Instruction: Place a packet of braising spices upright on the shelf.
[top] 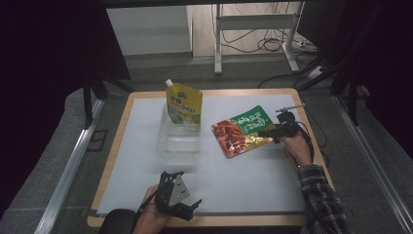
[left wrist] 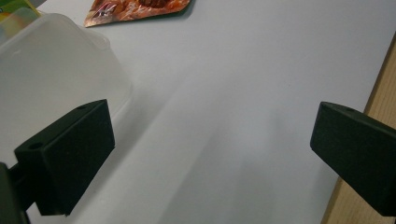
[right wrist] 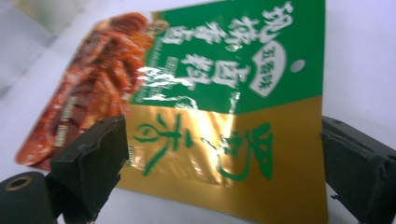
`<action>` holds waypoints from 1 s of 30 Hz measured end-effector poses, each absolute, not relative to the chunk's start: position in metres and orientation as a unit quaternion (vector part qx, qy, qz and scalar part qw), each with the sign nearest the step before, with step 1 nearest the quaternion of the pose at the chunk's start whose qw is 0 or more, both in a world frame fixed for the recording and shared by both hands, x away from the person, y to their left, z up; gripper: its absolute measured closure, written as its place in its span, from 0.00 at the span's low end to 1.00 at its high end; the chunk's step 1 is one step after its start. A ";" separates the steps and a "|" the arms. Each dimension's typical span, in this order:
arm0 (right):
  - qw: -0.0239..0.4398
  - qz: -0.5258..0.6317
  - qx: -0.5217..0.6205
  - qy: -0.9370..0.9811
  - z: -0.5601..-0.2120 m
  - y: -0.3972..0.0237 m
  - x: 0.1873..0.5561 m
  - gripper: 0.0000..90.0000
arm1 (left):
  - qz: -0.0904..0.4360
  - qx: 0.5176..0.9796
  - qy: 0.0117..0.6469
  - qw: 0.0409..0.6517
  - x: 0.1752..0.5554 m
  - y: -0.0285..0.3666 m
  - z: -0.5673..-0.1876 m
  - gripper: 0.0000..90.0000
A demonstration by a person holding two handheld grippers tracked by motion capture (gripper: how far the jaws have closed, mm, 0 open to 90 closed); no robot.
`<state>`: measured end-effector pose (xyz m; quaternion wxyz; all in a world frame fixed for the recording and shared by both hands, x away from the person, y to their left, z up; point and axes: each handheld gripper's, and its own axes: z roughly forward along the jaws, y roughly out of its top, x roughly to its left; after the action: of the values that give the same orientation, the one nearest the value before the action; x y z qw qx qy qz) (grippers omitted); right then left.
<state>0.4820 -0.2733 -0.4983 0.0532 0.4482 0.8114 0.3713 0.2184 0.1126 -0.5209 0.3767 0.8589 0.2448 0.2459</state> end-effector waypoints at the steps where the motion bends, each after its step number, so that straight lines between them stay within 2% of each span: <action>1: 0.051 0.372 0.444 0.813 -0.498 -0.272 0.482 0.09 | 0.245 0.859 0.244 0.377 0.218 0.112 -0.521 0.00; 10: 0.049 0.379 0.425 0.821 -0.500 -0.257 0.480 0.08 | 0.248 0.862 0.241 0.372 0.218 0.112 -0.521 0.00; 12: 0.065 0.368 0.429 0.822 -0.499 -0.255 0.479 0.19 | 0.248 0.863 0.240 0.370 0.218 0.112 -0.521 0.00; 16: 0.100 0.355 0.440 0.819 -0.497 -0.252 0.475 0.53 | 0.249 0.862 0.240 0.371 0.218 0.111 -0.522 0.00; 19: 0.129 0.332 0.436 0.826 -0.498 -0.248 0.474 0.72 | 0.249 0.862 0.240 0.370 0.218 0.111 -0.522 0.00; 24: 0.170 0.307 0.438 0.827 -0.499 -0.246 0.472 0.96 | 0.251 0.864 0.239 0.365 0.218 0.111 -0.522 0.00; 30: 0.180 0.318 0.434 0.823 -0.495 -0.249 0.470 0.99 | 0.254 0.862 0.241 0.366 0.218 0.112 -0.521 0.00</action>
<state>0.4705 -0.2488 -0.4946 0.1801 0.4345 0.8231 0.3182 0.2184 0.1122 -0.5212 0.3665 0.8621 0.2413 0.2536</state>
